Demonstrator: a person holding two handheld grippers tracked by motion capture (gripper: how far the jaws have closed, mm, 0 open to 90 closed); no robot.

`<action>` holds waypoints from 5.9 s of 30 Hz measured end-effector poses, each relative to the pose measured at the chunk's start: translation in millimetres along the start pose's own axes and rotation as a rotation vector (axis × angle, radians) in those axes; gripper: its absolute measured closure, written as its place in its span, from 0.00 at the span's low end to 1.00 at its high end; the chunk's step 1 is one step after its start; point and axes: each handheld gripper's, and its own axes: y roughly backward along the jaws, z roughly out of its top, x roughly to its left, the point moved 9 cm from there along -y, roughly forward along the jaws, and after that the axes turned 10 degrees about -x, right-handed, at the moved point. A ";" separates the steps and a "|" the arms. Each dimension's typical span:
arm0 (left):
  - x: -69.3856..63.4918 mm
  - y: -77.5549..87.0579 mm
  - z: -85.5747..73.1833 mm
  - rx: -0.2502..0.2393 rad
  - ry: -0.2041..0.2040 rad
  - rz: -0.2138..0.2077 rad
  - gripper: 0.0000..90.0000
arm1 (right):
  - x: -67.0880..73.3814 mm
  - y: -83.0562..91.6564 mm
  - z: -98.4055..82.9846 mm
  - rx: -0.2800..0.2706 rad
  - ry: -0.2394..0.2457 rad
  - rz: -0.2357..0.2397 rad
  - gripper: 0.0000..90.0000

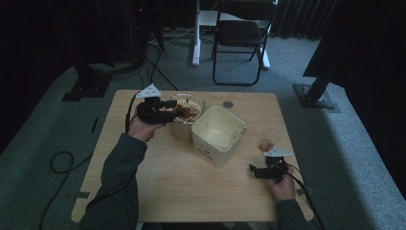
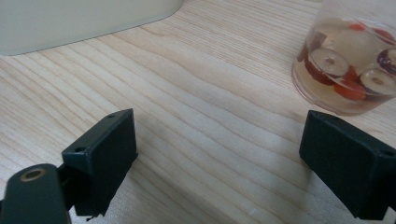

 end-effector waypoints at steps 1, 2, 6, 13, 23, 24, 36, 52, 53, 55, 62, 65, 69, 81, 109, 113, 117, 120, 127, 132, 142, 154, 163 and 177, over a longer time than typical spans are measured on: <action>2.2 0.5 -2.1 0.002 0.002 0.004 0.50 | 0.0 0.0 0.0 0.000 0.000 0.000 0.12; 5.5 1.4 -4.9 0.006 0.006 0.011 0.50 | -0.1 0.0 0.0 0.000 0.001 0.001 0.12; 18.8 6.1 -13.3 0.007 0.021 0.050 0.50 | -0.1 0.0 0.0 0.000 0.001 0.001 0.12; 37.3 13.4 -29.4 0.026 0.044 0.099 0.50 | 2.9 1.8 0.5 -0.013 0.015 0.023 0.20; 46.1 17.3 -36.7 0.022 0.032 0.123 0.49 | -5.0 23.5 11.0 -0.022 -0.106 -0.026 0.53; 47.3 17.2 -37.8 0.025 0.033 0.129 0.49 | -8.3 28.8 15.5 -0.049 -0.114 -0.041 0.54; 52.2 14.3 -45.6 0.024 0.032 0.149 0.49 | -61.4 78.5 73.5 -0.225 -0.150 -0.226 0.68; 52.2 10.6 -53.5 0.030 0.037 0.142 0.49 | -86.1 18.8 93.6 -0.086 -0.255 -0.224 0.94; 51.4 9.4 -53.4 0.028 0.039 0.138 0.49 | -84.8 19.6 98.1 -0.090 -0.253 -0.231 0.94; 49.2 6.9 -52.9 0.031 0.034 0.135 0.49 | -82.1 21.2 108.9 -0.104 -0.244 -0.232 0.94; 39.9 -6.1 -49.1 0.043 -0.026 0.132 0.48 | -71.8 31.5 158.8 -0.163 -0.194 -0.224 0.95; 35.5 -12.2 -46.0 0.036 -0.041 0.126 0.47 | -64.4 35.6 185.4 -0.182 -0.158 -0.213 0.95; 29.0 -20.4 -42.2 0.027 -0.061 0.124 0.42 | -49.9 41.5 224.2 -0.214 -0.111 -0.189 0.95; 1.9 -54.0 -32.3 0.019 -0.167 0.093 0.27 | 11.6 41.4 308.5 -0.264 -0.008 -0.084 0.95; -11.8 -101.1 -5.2 -0.092 -0.267 0.131 0.37 | 115.2 -0.2 346.3 -0.215 0.014 0.186 0.95; -10.1 -96.5 -5.0 -0.096 -0.287 0.154 0.46 | 112.7 0.1 345.7 -0.214 0.007 0.186 0.95; -11.8 -93.1 -4.6 -0.101 -0.304 0.161 0.46 | 112.4 0.7 346.2 -0.217 0.008 0.184 0.94; -12.3 -89.7 -5.2 -0.110 -0.303 0.152 0.46 | 109.0 0.1 345.3 -0.217 0.011 0.170 0.92; -11.1 -85.8 -9.0 -0.118 -0.313 0.161 0.48 | 105.6 -2.8 342.2 -0.216 0.000 0.160 0.84; -10.2 -82.5 -8.4 -0.141 -0.324 0.179 0.48 | 106.5 -1.7 343.7 -0.224 -0.014 0.182 0.69; 8.2 -70.9 -11.9 -0.133 -0.325 0.231 0.48 | 93.6 17.6 350.8 -0.338 -0.033 0.160 0.55; 56.1 -35.5 -24.7 -0.108 -0.291 0.355 0.48 | 33.1 11.7 291.2 -0.279 -0.018 -0.018 0.50; 89.0 -13.2 -35.7 -0.072 -0.281 0.443 0.48 | -20.8 21.9 225.1 -0.255 -0.116 -0.148 0.48; 116.9 8.8 -39.9 0.058 -0.469 0.582 0.48 | -38.4 9.2 114.9 -0.119 -0.134 -0.241 0.46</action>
